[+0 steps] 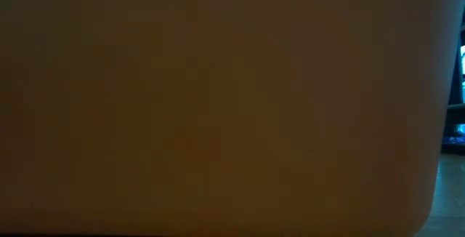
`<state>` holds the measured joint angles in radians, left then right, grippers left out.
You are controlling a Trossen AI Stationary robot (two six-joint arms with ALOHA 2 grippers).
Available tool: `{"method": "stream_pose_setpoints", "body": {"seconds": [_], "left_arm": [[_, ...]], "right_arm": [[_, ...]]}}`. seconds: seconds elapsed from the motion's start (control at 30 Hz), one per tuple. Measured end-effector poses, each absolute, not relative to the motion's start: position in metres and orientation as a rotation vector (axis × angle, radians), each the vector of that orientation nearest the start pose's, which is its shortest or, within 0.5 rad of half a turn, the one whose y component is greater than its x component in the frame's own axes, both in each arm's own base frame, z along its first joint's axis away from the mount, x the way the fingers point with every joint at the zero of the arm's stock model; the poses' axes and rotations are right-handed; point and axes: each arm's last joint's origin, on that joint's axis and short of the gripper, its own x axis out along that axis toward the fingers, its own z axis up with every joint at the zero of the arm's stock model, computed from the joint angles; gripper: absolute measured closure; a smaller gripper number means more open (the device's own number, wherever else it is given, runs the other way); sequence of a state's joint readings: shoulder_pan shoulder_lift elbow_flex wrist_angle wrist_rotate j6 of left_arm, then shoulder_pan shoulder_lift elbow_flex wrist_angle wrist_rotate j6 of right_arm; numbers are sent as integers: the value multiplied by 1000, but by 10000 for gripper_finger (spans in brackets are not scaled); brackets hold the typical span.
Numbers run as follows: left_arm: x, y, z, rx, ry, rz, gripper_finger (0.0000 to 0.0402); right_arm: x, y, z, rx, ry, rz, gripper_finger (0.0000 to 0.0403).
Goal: Pick and place rubber bands into bin
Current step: Put the left yellow rubber band into the bin
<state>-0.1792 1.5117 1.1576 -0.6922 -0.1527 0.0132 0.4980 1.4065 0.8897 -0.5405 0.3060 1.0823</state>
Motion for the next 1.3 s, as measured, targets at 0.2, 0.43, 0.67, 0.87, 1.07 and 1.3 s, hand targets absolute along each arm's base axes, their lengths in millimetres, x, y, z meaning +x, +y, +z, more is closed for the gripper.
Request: {"method": "stream_pose_setpoints", "body": {"seconds": [0.2, 0.43, 0.67, 0.87, 1.07, 1.3], "left_arm": [[302, -23, 234, 260, 1110, -105, 316], [303, 5, 187, 229, 1288, -91, 224], [319, 17, 145, 294, 1341, -177, 201], [332, 17, 135, 378, 1267, -237, 219], [332, 15, 129, 365, 1262, -344, 304], [328, 15, 135, 358, 1302, -250, 398]], "right_arm": [[213, 105, 192, 776, 776, -364, 397], [210, 102, 183, 817, 687, -357, 388], [211, 98, 182, 814, 687, -375, 385], [213, 92, 182, 817, 679, -404, 391], [213, 89, 181, 808, 687, -420, 387], [213, 89, 180, 731, 708, -399, 387]]}}
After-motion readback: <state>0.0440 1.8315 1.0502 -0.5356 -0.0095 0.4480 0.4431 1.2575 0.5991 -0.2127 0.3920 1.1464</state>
